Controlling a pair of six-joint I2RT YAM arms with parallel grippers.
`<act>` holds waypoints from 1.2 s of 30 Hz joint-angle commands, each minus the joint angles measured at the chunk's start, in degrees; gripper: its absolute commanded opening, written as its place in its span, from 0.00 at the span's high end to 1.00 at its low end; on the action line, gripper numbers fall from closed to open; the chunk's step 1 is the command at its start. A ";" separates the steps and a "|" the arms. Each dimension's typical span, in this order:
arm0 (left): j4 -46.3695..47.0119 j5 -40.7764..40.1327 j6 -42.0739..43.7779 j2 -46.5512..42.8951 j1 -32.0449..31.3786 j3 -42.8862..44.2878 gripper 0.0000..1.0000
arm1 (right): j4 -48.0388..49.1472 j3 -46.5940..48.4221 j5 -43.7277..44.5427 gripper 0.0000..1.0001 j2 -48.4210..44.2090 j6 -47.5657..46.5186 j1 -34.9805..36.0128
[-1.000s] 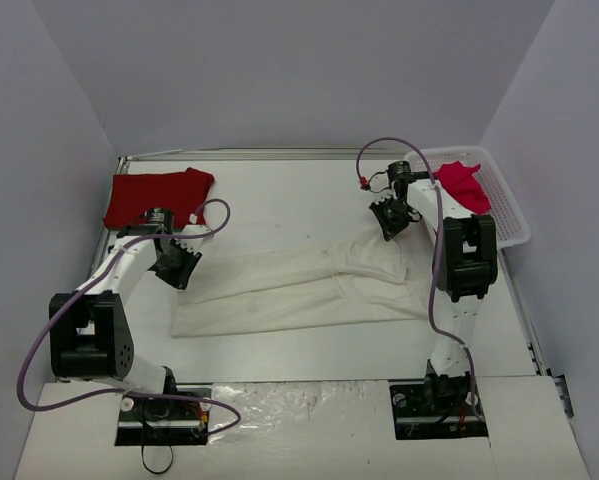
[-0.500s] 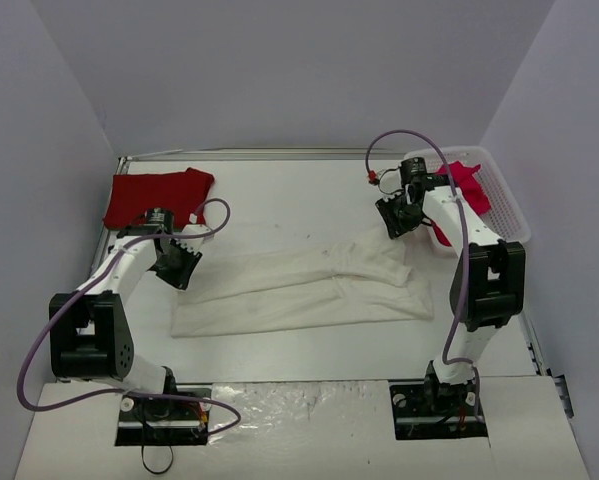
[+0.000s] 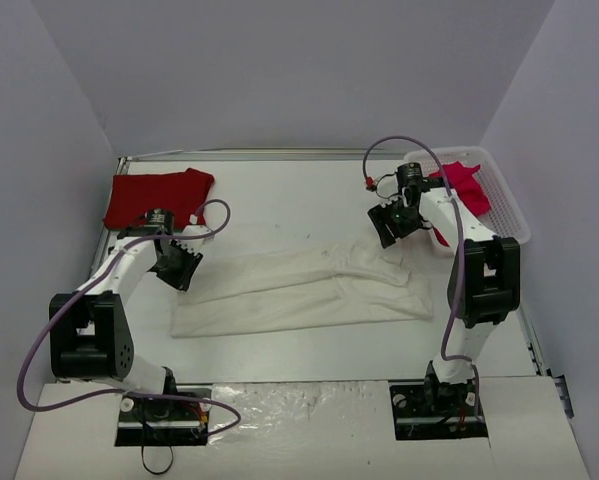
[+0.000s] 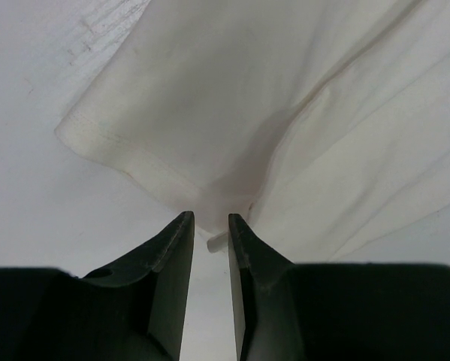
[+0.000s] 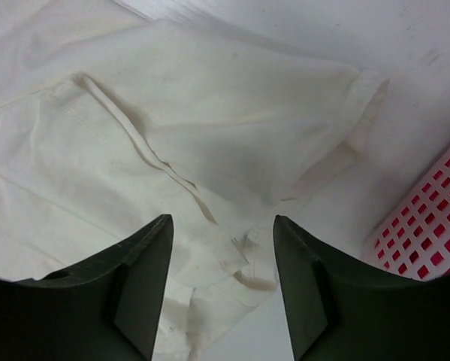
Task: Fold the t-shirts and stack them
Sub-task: Fold the other side of the tshirt into a rectangle
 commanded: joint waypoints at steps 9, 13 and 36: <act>0.10 1.60 -0.33 -1.85 0.34 -0.43 0.76 | -4.89 2.97 -12.51 0.53 3.77 -2.29 4.09; 0.62 1.07 -0.59 -2.82 2.10 -0.78 0.75 | -5.59 5.16 -13.40 0.54 7.54 -2.73 5.68; 0.80 0.98 -0.59 -0.36 2.53 -0.70 0.75 | -5.77 5.79 -13.84 1.00 8.27 -3.88 6.64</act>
